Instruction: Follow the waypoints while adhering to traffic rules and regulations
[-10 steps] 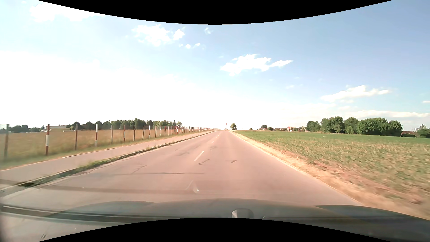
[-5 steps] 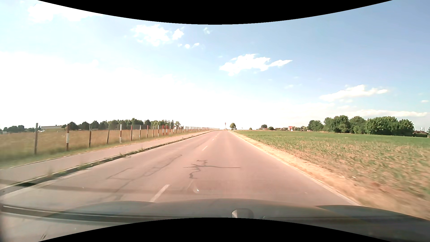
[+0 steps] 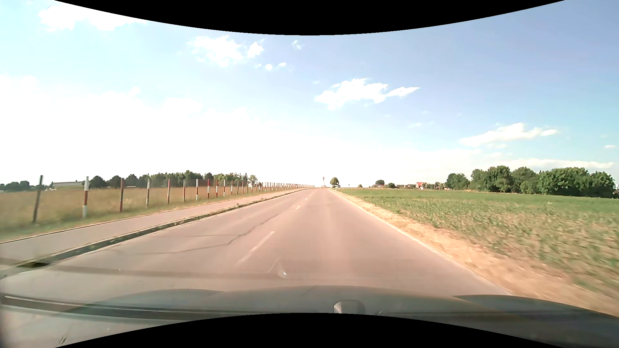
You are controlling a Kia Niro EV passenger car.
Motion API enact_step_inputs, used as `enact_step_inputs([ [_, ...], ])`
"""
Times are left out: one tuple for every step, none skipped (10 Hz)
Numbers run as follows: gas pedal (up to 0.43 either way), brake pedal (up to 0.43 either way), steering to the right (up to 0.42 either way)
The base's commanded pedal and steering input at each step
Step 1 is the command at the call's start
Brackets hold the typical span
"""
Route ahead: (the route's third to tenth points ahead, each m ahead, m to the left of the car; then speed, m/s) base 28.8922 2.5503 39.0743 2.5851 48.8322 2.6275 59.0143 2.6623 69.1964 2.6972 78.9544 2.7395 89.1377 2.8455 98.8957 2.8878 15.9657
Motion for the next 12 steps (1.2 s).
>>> enact_step_inputs([
  [0.039, 0.006, 0.0],
  [0.039, 0.006, 0.0],
  [0.039, 0.006, 0.0],
  [0.039, 0.006, 0.0],
  [0.039, 0.006, 0.0],
  [0.039, 0.006, 0.0],
  [0.039, 0.006, -0.001],
  [0.039, 0.006, -0.001],
  [0.047, 0.006, 0.0],
  [0.059, 0.006, -0.001],
  [0.067, 0.006, 0.0],
  [0.067, 0.006, 0.0],
])
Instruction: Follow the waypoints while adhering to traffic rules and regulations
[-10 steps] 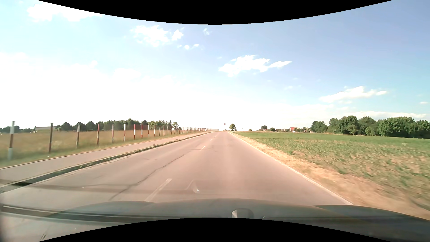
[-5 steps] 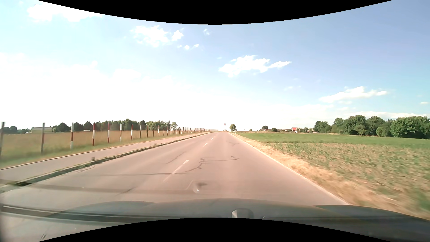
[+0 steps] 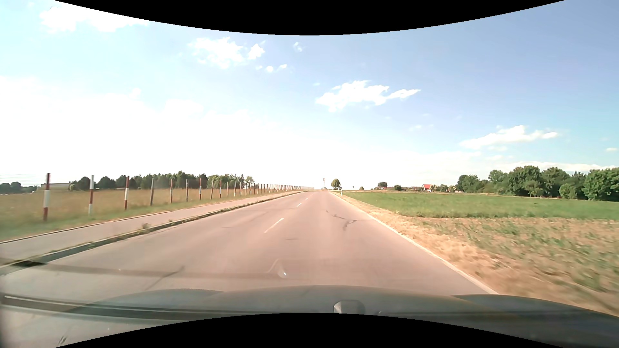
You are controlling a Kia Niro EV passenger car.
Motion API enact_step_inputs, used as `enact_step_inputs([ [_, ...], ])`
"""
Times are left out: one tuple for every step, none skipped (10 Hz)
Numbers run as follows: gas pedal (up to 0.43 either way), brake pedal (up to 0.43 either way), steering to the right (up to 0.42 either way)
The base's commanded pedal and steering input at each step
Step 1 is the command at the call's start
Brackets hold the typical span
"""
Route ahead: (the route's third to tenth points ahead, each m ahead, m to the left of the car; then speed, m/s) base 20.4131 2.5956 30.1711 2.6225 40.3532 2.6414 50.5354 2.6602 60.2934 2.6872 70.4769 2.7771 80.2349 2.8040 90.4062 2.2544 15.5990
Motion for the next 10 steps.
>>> enact_step_inputs([
  [0.067, 0.006, -0.001],
  [0.067, 0.006, -0.001],
  [0.067, 0.006, -0.001],
  [0.067, 0.006, 0.0],
  [0.067, 0.006, -0.001],
  [0.067, 0.006, -0.001],
  [0.067, 0.006, -0.001],
  [0.067, 0.006, -0.001],
  [0.067, 0.006, -0.001],
  [0.067, 0.006, -0.001],
])
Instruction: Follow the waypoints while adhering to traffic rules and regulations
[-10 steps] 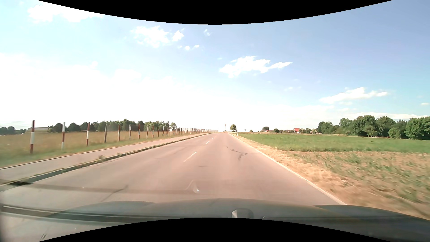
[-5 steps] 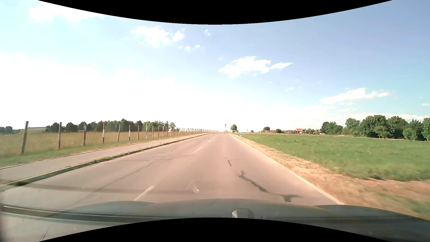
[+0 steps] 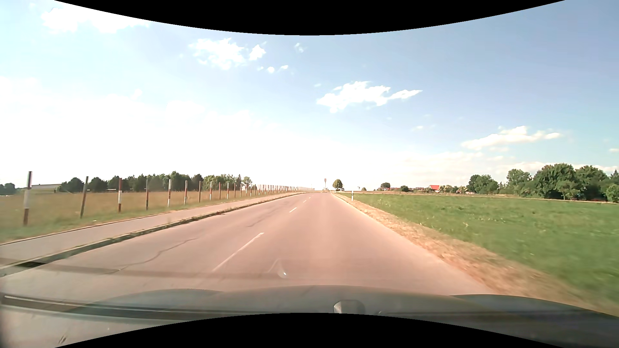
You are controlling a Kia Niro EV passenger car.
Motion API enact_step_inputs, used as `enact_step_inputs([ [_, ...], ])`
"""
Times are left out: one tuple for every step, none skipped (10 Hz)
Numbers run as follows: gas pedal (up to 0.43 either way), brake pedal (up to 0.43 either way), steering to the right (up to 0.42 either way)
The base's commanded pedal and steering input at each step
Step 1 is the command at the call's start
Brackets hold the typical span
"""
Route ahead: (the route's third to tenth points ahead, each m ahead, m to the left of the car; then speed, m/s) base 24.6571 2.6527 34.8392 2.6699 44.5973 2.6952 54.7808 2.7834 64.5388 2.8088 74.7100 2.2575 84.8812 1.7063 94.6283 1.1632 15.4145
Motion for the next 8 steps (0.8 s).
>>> enact_step_inputs([
  [0.067, 0.006, -0.001],
  [0.067, 0.006, -0.001],
  [0.067, 0.006, -0.001],
  [0.067, 0.006, -0.001],
  [0.067, 0.006, -0.001],
  [0.067, 0.006, -0.001],
  [0.067, 0.006, -0.001],
  [0.067, 0.006, -0.001],
])
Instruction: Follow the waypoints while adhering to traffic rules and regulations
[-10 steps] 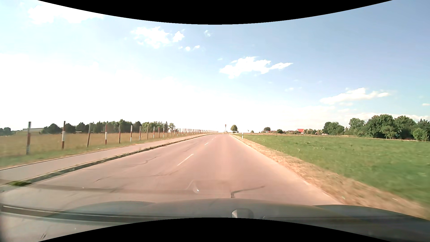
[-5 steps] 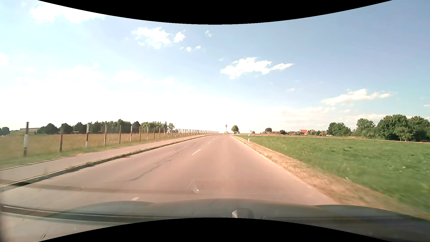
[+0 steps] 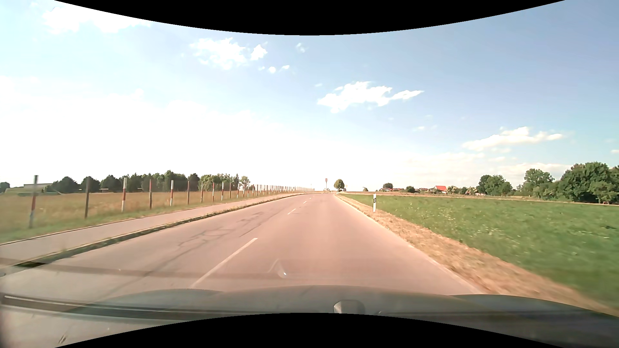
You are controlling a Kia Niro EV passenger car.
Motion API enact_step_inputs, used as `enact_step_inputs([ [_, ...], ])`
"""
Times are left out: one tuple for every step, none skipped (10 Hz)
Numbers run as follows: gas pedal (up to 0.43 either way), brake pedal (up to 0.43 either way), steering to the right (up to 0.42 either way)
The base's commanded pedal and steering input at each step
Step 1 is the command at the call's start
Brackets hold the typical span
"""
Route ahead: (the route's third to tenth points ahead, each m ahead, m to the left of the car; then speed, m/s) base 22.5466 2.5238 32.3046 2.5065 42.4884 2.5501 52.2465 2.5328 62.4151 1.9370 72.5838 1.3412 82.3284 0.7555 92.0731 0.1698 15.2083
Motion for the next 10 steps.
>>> enact_step_inputs([
  [0.067, 0.006, -0.001],
  [0.067, 0.006, -0.001],
  [0.067, 0.006, -0.001],
  [0.067, 0.006, -0.001],
  [0.067, 0.006, -0.001],
  [0.067, 0.006, -0.001],
  [0.067, 0.006, -0.001],
  [0.067, 0.006, -0.001],
  [0.067, 0.006, -0.001],
  [0.067, 0.006, -0.001],
])
